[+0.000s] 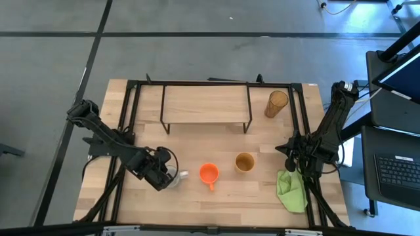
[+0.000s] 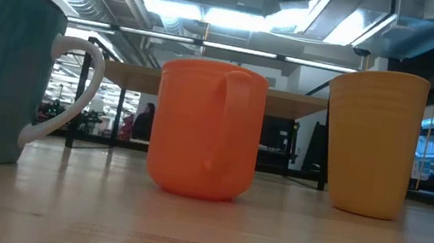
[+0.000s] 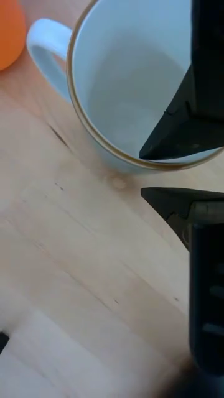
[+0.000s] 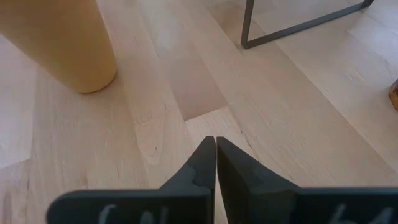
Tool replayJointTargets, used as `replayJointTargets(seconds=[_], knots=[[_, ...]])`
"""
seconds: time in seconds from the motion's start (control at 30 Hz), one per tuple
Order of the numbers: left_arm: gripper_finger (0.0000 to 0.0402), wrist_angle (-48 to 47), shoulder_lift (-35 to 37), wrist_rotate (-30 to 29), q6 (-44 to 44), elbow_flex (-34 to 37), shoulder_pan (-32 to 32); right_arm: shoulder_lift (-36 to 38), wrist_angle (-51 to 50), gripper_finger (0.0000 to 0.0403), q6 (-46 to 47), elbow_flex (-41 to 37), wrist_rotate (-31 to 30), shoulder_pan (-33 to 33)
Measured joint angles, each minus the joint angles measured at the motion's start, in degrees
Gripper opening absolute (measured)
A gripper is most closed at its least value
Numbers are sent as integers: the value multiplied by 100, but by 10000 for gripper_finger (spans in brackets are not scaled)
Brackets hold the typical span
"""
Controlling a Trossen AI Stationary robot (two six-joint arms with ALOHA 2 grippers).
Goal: Stack small to large cups/mugs on shelf
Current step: Put the blue mug on the shelf
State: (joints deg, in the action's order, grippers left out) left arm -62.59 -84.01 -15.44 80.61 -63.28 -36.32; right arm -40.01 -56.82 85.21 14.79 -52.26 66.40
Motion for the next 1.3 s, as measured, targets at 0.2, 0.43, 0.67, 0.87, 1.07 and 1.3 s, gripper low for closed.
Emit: replayJointTargets(seconds=[0.2,0.43,0.67,0.87,1.07,1.3], knots=[[76,2,0,-166,-18,2,0,2,0,16,-1,0,0,1],[76,2,0,-272,-21,6,-4,1,0,16,-1,0,-1,0],[76,52,61,-230,-21,8,-2,0,0,16,0,0,1,1],[76,75,63,-151,-23,8,-13,2,-1,16,-2,0,1,-1],[76,247,66,-17,-23,8,-13,0,0,16,-1,0,-1,0],[76,457,94,19,-23,8,-13,0,0,16,-2,0,0,0]])
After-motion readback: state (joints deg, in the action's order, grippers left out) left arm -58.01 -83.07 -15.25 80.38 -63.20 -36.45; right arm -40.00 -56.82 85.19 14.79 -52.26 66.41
